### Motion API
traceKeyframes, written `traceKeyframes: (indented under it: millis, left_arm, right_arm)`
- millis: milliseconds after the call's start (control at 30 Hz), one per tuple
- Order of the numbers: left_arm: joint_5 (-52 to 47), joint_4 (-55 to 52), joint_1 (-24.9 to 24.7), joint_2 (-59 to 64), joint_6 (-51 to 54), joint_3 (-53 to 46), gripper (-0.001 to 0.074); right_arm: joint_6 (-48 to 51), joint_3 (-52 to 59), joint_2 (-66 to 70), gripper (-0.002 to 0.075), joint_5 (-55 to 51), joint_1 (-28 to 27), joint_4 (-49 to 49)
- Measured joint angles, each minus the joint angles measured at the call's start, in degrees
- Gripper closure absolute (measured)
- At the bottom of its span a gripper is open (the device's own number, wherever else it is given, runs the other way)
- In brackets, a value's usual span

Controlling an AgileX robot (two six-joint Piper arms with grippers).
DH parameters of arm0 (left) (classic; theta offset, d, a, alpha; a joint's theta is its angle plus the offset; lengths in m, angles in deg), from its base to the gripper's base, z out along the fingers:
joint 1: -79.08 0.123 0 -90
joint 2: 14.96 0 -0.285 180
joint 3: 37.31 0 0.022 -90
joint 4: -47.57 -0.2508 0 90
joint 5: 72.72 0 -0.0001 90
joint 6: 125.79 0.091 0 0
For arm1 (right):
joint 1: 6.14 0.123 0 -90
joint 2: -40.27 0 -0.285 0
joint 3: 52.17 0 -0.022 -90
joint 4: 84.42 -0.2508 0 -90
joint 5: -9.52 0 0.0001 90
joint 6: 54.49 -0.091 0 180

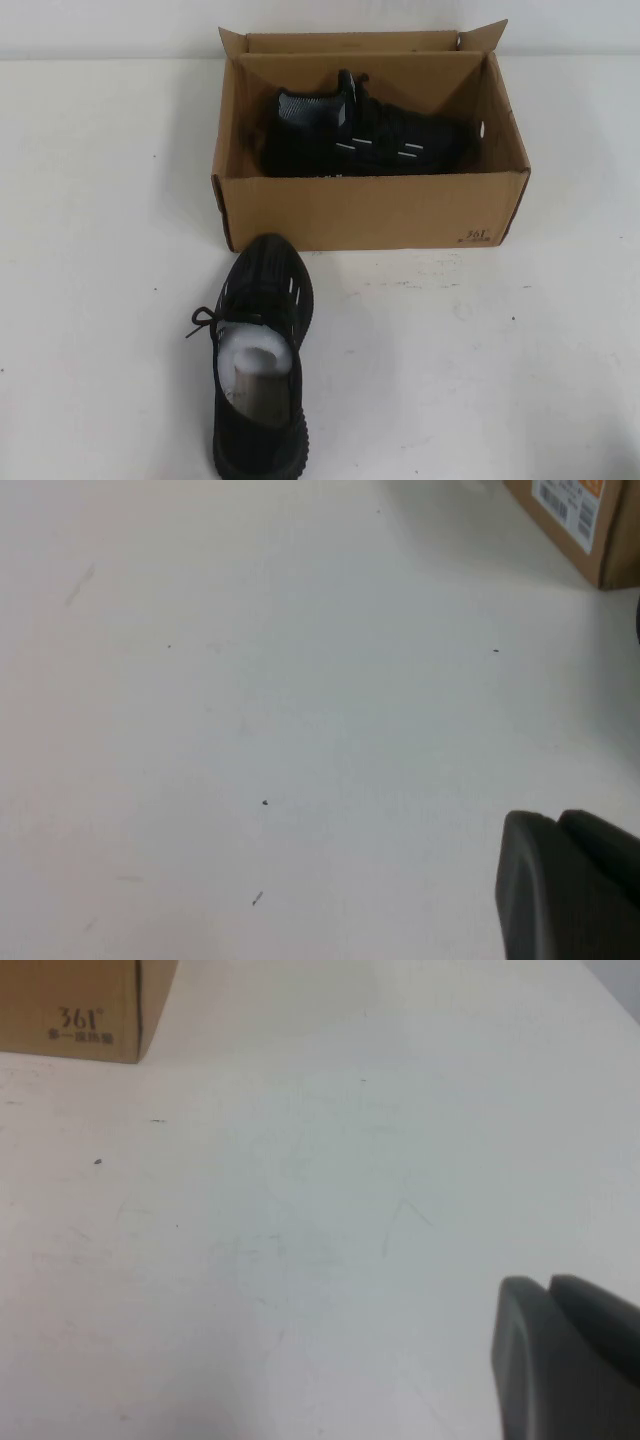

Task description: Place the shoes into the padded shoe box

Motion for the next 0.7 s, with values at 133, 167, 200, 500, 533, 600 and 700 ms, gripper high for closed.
traceKeyframes:
  millis: [133,167,200,500,533,600,700]
  left_arm:
    - [0.0,0.0,0.0,0.0,0.0,0.0,0.0739]
    - [0.0,0.0,0.0,0.0,0.0,0.0,0.0739]
    - [0.0,0.0,0.0,0.0,0.0,0.0,0.0739]
    - [0.3,0.0,0.0,0.0,0.0,0.0,0.0739]
    - [0.6,0.0,0.0,0.0,0.0,0.0,0.0739]
    - [1.2,0.0,0.0,0.0,0.0,0.0,0.0739]
    - [2.8,0.3,0.0,0.0,-1.5,0.0,0.0739]
  right_arm:
    - [0.0,0.0,0.0,0.0733,0.0,0.0,0.0]
    - [0.0,0.0,0.0,0.0733,0.0,0.0,0.0]
    - [0.0,0.0,0.0,0.0733,0.0,0.0,0.0]
    - [0.0,0.0,0.0,0.0733,0.0,0.0,0.0]
    - [0.0,0.0,0.0,0.0733,0.0,0.0,0.0]
    - [0.0,0.0,0.0,0.0733,0.0,0.0,0.0]
    - [0.0,0.0,0.0,0.0733,0.0,0.0,0.0]
